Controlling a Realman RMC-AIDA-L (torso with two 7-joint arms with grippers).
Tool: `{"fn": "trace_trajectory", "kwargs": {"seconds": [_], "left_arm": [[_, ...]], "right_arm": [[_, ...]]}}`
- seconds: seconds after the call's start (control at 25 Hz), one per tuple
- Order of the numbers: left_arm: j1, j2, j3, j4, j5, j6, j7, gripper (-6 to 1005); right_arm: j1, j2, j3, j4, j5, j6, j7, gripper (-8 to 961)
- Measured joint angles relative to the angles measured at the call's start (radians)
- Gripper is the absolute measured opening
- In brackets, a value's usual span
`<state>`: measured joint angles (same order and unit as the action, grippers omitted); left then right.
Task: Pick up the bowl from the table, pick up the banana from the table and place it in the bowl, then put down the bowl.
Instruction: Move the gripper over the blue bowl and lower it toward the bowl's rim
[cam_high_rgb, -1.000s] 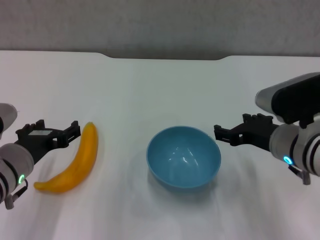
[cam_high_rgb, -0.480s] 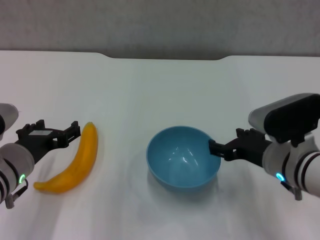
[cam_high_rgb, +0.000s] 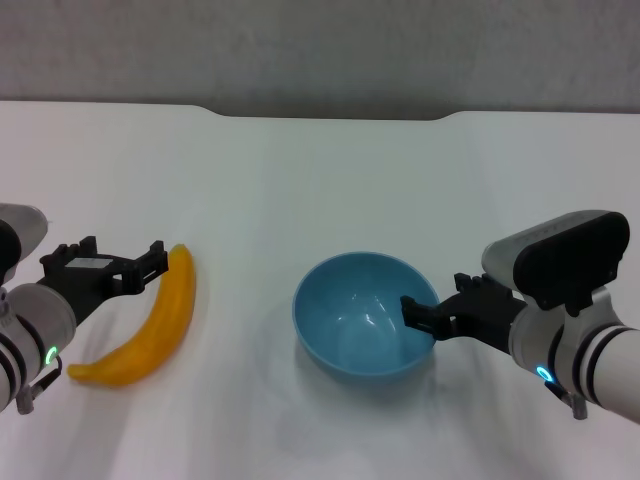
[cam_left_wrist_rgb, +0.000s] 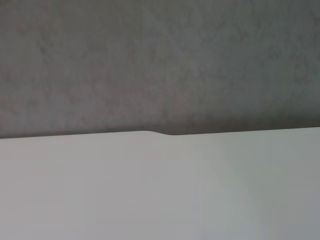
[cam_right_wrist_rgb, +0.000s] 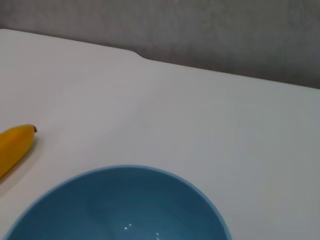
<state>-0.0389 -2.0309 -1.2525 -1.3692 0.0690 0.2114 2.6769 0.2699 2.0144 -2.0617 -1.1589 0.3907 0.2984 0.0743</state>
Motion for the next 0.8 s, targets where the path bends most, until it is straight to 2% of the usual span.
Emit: {"fn": "trace_trajectory", "kwargs": {"seconds": [0.8], "left_arm": [[0.001, -0.002, 0.003, 0.0, 0.0, 0.0, 0.0, 879]], "right_arm": [[0.01, 0.0, -0.049, 0.103, 0.001, -0.115, 0.049, 832]]}}
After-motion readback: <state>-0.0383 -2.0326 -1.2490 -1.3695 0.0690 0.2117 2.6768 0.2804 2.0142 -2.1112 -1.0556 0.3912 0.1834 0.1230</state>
